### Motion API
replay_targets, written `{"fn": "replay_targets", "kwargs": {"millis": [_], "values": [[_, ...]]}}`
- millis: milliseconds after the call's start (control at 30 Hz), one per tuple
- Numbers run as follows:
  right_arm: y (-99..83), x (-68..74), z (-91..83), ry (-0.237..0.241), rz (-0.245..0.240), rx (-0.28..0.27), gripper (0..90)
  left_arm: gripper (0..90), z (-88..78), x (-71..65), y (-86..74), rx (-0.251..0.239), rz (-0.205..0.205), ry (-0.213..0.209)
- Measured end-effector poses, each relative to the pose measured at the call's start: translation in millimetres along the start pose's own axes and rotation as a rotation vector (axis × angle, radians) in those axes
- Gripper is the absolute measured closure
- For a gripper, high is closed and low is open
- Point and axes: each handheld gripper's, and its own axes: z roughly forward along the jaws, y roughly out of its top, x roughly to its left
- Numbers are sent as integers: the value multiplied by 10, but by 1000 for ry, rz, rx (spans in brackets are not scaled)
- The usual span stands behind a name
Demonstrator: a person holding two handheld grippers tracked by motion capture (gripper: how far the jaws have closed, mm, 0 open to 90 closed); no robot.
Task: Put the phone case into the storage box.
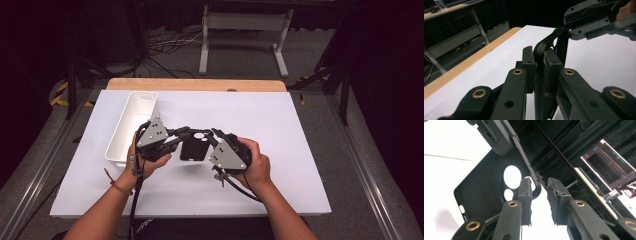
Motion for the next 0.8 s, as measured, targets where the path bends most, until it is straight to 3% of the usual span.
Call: {"fn": "replay_targets", "kwargs": {"millis": [300,600,800], "values": [[-27,-48,-8,20,42,-5,729,821,-60,50,8,-26,-12,34],[-120,-141,24,87,174,-19,659,821,-115,103,3,-38,-38,46],[-226,-203,59,126,276,-24,540,821,-160,139,5,-49,-42,56]]}}
